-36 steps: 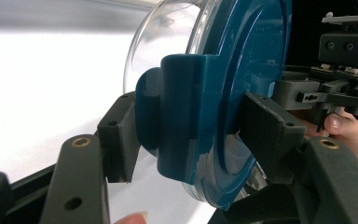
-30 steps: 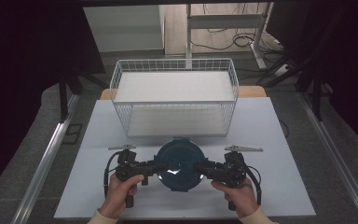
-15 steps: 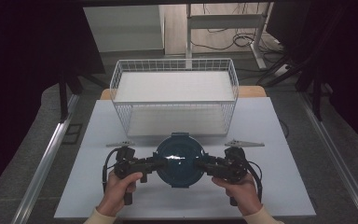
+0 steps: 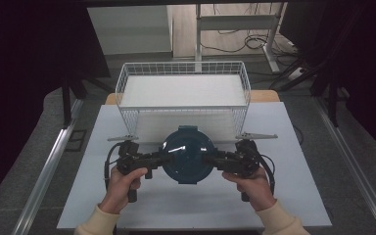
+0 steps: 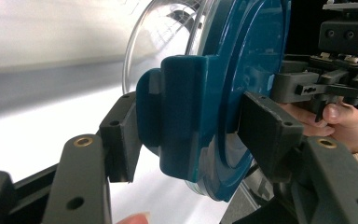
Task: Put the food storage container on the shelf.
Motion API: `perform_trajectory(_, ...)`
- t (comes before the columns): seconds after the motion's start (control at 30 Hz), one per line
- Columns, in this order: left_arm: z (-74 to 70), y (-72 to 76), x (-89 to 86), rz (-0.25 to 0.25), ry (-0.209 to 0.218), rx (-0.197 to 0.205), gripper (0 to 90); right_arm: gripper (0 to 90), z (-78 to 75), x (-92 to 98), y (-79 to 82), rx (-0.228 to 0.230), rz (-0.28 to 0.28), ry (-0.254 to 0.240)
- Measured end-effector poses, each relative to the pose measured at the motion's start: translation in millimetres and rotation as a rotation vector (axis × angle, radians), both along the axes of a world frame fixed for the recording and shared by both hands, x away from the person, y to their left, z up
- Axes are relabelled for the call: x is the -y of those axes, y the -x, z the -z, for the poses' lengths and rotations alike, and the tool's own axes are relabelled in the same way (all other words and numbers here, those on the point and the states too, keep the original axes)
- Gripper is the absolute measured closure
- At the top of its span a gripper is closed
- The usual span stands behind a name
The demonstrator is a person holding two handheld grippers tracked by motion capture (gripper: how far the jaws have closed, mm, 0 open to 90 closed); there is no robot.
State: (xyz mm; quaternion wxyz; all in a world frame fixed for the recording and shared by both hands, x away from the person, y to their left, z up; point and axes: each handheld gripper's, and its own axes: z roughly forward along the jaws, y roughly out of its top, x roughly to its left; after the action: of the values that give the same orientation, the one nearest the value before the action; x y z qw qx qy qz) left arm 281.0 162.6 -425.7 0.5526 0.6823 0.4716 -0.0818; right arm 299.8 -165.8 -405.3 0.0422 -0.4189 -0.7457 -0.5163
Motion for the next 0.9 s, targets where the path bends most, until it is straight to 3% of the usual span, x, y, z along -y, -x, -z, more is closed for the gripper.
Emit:
perform_trajectory(0.37,-28.4,-10.6,-3.6,-0.018,0.019,0.033,41.4,42.1,-31.2,-3.9,-14.0,0.059,-0.018,0.000)
perform_trajectory(0.63,-59.6,-27.1,-4.0,-0.019,0.019,0.071,41.5,42.3,-62.0,-2.9,-30.9,0.117,-0.028,-0.017)
perform_trajectory(0.9,-82.6,-43.3,-5.6,-0.026,0.019,0.098,41.5,42.5,-84.2,-4.0,-46.9,0.141,-0.030,-0.023)
